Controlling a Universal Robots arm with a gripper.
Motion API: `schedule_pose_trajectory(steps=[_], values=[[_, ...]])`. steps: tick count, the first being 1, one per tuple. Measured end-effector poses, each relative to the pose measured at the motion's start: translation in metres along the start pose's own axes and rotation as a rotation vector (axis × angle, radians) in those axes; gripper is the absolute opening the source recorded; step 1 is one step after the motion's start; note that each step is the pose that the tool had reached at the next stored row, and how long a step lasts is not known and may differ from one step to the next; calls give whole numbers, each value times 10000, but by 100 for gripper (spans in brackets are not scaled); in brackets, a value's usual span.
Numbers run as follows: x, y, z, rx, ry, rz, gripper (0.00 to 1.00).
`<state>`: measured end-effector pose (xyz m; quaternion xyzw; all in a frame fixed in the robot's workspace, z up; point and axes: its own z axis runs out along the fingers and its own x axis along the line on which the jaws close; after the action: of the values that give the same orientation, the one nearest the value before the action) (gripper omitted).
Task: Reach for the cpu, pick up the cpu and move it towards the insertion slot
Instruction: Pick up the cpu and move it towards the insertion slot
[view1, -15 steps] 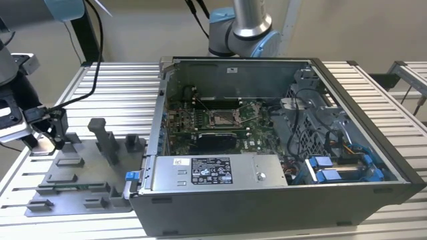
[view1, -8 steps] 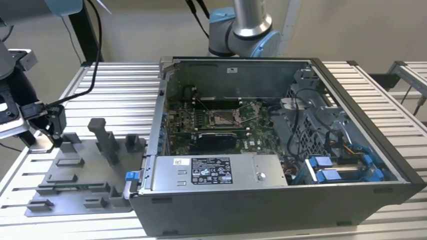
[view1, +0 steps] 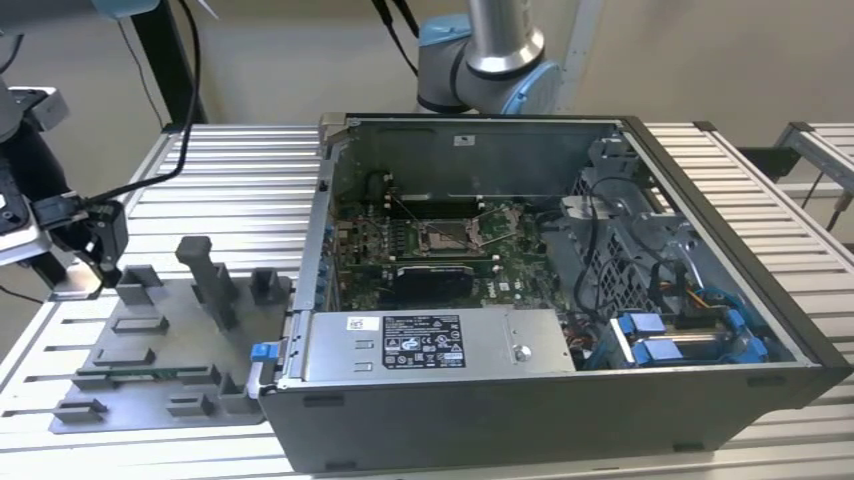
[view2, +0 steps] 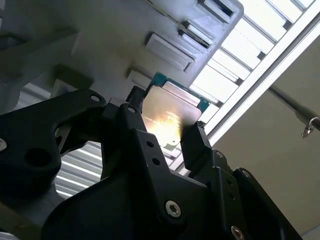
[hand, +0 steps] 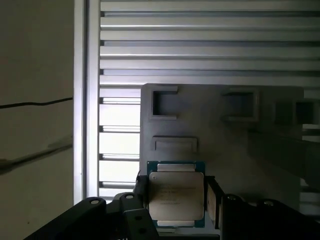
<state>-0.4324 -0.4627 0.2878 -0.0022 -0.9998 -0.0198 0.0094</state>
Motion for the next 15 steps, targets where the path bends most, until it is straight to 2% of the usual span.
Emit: schedule_pose_trajectory(steps=[15], values=[[4, 8, -200, 0, 0, 0, 0]])
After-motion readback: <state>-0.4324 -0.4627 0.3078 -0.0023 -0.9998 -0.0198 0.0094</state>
